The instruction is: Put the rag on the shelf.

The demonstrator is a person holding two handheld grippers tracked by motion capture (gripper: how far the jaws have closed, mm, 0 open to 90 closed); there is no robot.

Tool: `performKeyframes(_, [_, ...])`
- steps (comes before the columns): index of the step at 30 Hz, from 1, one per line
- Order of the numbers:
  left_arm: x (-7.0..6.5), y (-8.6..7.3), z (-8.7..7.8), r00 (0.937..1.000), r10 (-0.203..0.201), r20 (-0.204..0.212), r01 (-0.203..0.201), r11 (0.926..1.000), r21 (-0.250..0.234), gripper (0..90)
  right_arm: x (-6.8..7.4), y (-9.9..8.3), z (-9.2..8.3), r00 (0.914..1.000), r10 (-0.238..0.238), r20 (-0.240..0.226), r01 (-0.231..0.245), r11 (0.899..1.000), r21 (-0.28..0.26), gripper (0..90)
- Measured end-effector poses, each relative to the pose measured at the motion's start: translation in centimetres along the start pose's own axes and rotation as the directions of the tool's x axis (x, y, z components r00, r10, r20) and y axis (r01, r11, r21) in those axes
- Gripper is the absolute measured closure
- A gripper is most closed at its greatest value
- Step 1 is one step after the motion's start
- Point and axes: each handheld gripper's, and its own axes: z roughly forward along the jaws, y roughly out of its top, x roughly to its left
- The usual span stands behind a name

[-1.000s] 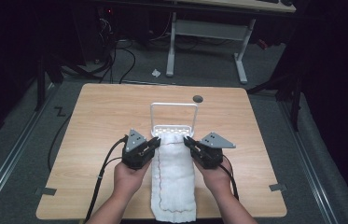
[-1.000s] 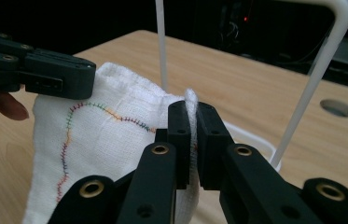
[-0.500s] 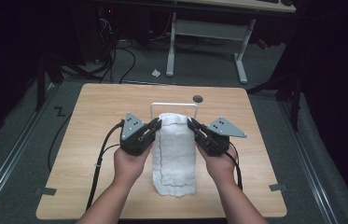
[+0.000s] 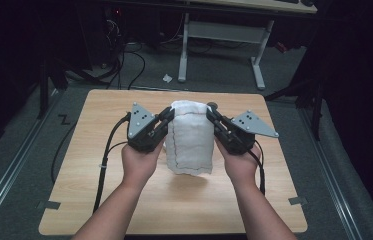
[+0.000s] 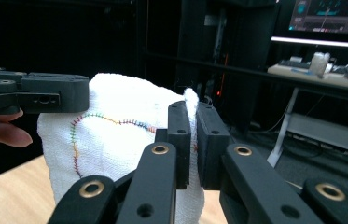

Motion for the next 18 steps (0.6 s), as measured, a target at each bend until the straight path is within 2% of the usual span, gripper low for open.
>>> performKeyframes(5, [0.3, 1.8, 0.5, 0.9997, 0.018, -0.017, -0.019, 0.9996, -0.023, 83.6, -0.6, 1.3, 0.6, 0.9999, -0.003, 0.015, 0.003, 1.000, -0.016, 86.0])
performKeyframes(9, [0.7, 2.7, 1.2, 0.9988, 0.036, -0.032, -0.037, 0.9991, -0.021, 83.7, -1.2, 2.3, 1.2, 0.9998, -0.002, 0.020, 0.003, 1.000, -0.028, 85.9])
performKeyframes(11, [0.8, 2.9, 1.5, 0.9980, 0.049, -0.041, -0.050, 0.9985, -0.023, 83.7, -1.4, 2.6, 1.4, 0.9996, -0.011, 0.025, 0.011, 1.000, -0.029, 86.0])
performKeyframes(18, [1.5, 3.3, 2.9, 0.9977, 0.043, -0.053, -0.044, 0.9986, -0.028, 83.8, -2.0, 3.4, 2.4, 0.9989, -0.020, 0.041, 0.021, 0.999, -0.027, 86.0])
